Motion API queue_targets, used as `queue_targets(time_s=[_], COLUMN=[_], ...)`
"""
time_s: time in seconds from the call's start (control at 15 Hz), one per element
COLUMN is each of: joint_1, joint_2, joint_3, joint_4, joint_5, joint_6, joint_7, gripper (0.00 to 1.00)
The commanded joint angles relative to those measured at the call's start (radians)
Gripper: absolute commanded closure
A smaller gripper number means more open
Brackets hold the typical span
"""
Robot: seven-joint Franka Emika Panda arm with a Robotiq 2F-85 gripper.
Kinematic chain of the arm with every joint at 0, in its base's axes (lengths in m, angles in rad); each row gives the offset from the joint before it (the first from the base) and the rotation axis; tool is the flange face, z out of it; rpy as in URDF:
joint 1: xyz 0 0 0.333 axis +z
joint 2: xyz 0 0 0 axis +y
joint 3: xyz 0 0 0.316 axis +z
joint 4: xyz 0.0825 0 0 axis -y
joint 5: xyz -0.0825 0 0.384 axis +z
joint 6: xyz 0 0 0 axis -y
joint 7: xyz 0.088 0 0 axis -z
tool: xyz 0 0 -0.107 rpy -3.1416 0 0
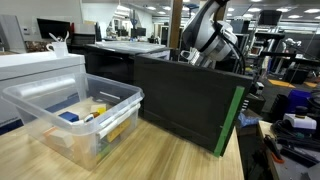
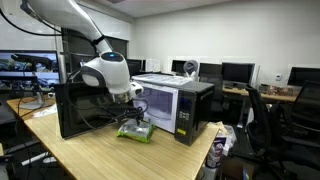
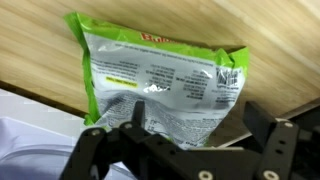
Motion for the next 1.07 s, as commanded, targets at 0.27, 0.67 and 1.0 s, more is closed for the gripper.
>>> queue_targets(time_s=[0.27,0.67,1.0], joint_1=[0.026,0.02,0.022], joint_2=[0.056,0.076,0.092], joint_3=[-0.02,-0.015,-0.017], joint_4=[0.042,0.079,0.083], joint_5=[-0.098,-0.101,-0.122], joint_6=[0.033,0.021,-0.011], joint_7=[0.047,0.02,0.035], gripper=[0.0,0.0,0.0])
